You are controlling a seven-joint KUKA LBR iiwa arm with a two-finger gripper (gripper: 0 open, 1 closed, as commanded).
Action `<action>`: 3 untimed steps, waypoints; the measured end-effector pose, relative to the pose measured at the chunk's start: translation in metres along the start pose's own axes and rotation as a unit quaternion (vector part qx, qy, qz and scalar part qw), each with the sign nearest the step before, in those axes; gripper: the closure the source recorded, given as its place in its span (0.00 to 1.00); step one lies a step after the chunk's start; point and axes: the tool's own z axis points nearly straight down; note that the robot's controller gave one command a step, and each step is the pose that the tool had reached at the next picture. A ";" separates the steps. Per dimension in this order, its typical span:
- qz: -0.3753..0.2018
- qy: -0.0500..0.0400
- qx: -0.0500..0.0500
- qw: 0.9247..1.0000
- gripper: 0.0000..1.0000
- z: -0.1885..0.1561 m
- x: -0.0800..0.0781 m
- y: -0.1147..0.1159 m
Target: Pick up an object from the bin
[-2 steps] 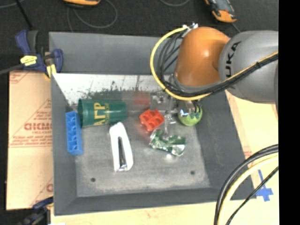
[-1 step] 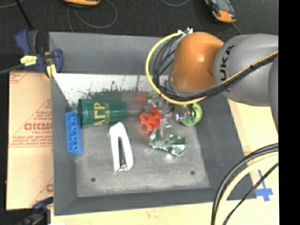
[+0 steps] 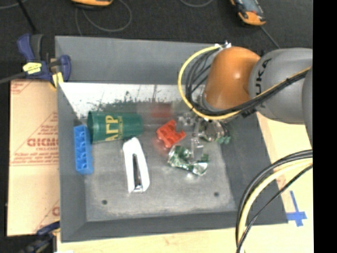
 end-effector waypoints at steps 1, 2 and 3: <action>-0.041 -0.001 0.001 0.999 0.00 0.026 -0.004 -0.028; -0.032 -0.010 0.001 0.999 0.00 0.034 0.009 -0.037; -0.025 -0.011 0.001 1.000 0.00 0.035 0.028 -0.043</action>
Offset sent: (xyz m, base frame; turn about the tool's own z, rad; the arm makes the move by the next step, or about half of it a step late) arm -0.0175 -0.0430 -0.0463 -0.0508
